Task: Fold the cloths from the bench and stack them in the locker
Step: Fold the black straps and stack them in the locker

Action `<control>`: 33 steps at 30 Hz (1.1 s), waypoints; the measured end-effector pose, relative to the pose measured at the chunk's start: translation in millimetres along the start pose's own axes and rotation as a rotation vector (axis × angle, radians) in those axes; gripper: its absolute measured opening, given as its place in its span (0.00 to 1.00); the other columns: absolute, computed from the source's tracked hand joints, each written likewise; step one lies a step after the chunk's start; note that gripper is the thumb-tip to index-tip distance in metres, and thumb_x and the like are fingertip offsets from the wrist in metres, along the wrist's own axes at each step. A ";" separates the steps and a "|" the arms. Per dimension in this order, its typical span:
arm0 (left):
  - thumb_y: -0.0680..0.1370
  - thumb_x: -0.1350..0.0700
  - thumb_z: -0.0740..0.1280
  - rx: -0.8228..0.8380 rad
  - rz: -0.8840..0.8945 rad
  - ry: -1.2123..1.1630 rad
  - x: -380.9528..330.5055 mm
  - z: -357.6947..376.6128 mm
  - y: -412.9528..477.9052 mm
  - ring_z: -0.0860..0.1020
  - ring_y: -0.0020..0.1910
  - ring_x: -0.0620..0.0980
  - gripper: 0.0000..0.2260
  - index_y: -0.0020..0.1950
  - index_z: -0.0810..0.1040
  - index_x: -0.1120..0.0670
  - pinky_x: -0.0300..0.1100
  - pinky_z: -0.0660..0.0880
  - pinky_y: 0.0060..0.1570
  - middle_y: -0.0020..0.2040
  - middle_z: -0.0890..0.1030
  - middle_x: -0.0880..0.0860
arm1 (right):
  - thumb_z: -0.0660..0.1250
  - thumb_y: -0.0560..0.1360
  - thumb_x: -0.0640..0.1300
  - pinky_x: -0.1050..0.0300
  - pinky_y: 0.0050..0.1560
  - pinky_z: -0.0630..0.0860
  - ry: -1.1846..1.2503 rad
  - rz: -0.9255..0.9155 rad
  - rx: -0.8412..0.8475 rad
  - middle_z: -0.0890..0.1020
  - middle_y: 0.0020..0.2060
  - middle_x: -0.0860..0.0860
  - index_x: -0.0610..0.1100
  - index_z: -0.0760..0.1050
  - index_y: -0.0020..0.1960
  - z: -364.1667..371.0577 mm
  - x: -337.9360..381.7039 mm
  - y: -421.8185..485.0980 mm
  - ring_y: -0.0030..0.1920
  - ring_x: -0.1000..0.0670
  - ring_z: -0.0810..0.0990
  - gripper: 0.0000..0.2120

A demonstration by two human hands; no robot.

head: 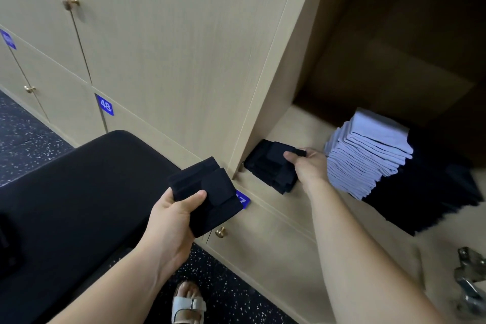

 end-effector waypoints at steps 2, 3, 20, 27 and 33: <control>0.77 0.69 0.65 0.005 -0.001 0.003 0.9 1.0 0.4 0.84 0.49 0.55 0.15 0.60 0.78 0.57 0.49 0.80 0.42 0.53 0.85 0.56 | 0.75 0.71 0.44 0.58 0.40 0.72 -0.112 -0.021 -0.027 0.81 0.39 0.50 0.42 0.78 0.48 1.7 -5.0 1.8 0.43 0.46 0.80 0.10; 0.77 0.69 0.65 0.009 0.000 0.005 1.0 1.9 0.3 0.84 0.49 0.55 0.15 0.61 0.78 0.57 0.49 0.80 0.42 0.53 0.85 0.56 | 0.75 0.70 0.46 0.58 0.41 0.71 -0.163 -0.026 -0.039 0.81 0.41 0.51 0.44 0.77 0.50 1.5 -6.4 1.8 0.44 0.47 0.80 0.12; 0.77 0.68 0.67 0.027 0.036 0.038 -18.0 22.5 -50.6 0.83 0.51 0.57 0.13 0.60 0.79 0.58 0.48 0.80 0.42 0.53 0.85 0.57 | 0.69 0.76 0.47 0.73 0.32 0.70 0.019 -0.166 0.377 0.84 0.40 0.50 0.42 0.80 0.49 -11.6 50.4 -145.7 0.35 0.59 0.77 0.08; 0.74 0.66 0.70 0.262 -0.079 0.407 -21.4 34.6 -86.3 0.83 0.50 0.58 0.13 0.58 0.80 0.58 0.49 0.79 0.47 0.51 0.85 0.59 | 0.73 0.72 0.43 0.64 0.56 0.76 -0.061 -0.192 0.629 0.83 0.51 0.51 0.45 0.77 0.61 -16.9 71.3 -185.3 0.52 0.56 0.82 0.17; 0.73 0.65 0.71 0.226 -0.080 0.282 -33.0 37.0 -98.1 0.84 0.44 0.54 0.12 0.56 0.80 0.62 0.44 0.81 0.40 0.50 0.85 0.60 | 0.71 0.73 0.38 0.59 0.47 0.77 -0.057 -0.201 0.562 0.84 0.42 0.42 0.37 0.80 0.45 -32.5 72.1 -200.2 0.42 0.52 0.81 0.04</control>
Point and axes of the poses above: each hand's wrist, its own y-axis towards the middle knuckle, its own z-axis out of the palm, x = y × z, the point moved 5 cm from there along y, towards the middle knuckle
